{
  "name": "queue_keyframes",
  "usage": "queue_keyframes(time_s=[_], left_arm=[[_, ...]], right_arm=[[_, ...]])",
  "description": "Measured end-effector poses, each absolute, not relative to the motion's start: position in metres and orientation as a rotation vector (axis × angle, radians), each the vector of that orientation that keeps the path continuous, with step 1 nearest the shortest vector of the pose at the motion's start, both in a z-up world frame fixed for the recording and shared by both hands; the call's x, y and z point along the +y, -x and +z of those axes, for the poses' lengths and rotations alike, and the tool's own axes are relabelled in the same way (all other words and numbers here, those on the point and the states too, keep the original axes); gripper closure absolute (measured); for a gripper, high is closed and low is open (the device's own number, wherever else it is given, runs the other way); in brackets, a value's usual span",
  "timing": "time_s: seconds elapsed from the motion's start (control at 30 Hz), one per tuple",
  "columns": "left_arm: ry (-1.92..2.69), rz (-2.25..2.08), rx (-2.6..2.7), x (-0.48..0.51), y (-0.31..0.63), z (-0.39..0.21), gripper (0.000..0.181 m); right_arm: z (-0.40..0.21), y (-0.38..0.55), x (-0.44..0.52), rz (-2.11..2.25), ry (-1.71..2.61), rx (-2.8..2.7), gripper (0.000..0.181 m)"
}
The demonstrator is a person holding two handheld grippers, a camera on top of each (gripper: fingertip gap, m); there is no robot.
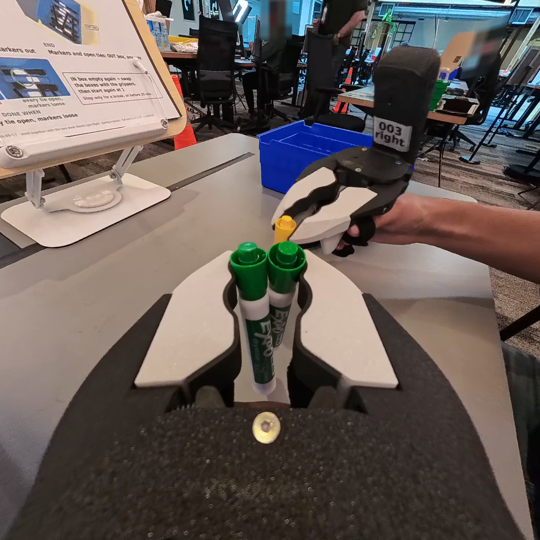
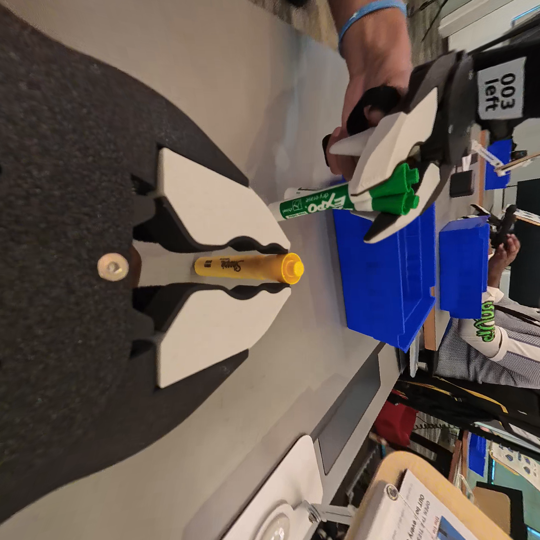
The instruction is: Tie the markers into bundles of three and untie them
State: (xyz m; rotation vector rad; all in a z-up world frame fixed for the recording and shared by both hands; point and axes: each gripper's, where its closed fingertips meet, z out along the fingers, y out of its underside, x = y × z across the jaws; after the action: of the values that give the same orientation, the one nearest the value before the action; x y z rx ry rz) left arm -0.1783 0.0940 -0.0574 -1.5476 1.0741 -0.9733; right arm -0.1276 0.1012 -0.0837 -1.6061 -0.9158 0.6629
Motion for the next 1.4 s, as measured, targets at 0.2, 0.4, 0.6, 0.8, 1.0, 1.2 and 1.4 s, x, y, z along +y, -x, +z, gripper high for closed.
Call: queue_keyframes(time_s=[0.2,0.4,0.6,0.8,1.0,1.2,1.4], left_arm=[[1.552,-0.969,1.083,0.093,0.175,-0.061,0.143],[1.556,-0.976,1.072,0.094,0.176,-0.060,0.144],[1.555,-0.969,1.062,0.094,0.178,-0.058,0.144],[1.558,-0.982,1.031,0.096,0.179,-0.053,0.144],[1.553,-1.038,1.012,0.091,0.176,-0.047,0.144],[1.555,-1.075,1.027,0.078,0.166,-0.049,0.144],[1.548,-1.099,1.029,0.065,0.159,-0.045,0.144]], right_arm=[[-0.089,0.125,0.099,0.633,1.620,-0.922,0.163],[-0.092,0.119,0.102,0.639,1.658,-0.886,0.156],[-0.091,0.120,0.102,0.640,1.661,-0.881,0.153],[-0.069,0.114,0.088,0.554,1.646,-0.815,0.137],[-0.089,0.150,0.047,0.418,1.721,-0.758,0.113],[-0.125,0.177,0.044,0.333,1.843,-0.634,0.110],[-0.127,0.177,0.052,0.357,1.851,-0.548,0.113]])
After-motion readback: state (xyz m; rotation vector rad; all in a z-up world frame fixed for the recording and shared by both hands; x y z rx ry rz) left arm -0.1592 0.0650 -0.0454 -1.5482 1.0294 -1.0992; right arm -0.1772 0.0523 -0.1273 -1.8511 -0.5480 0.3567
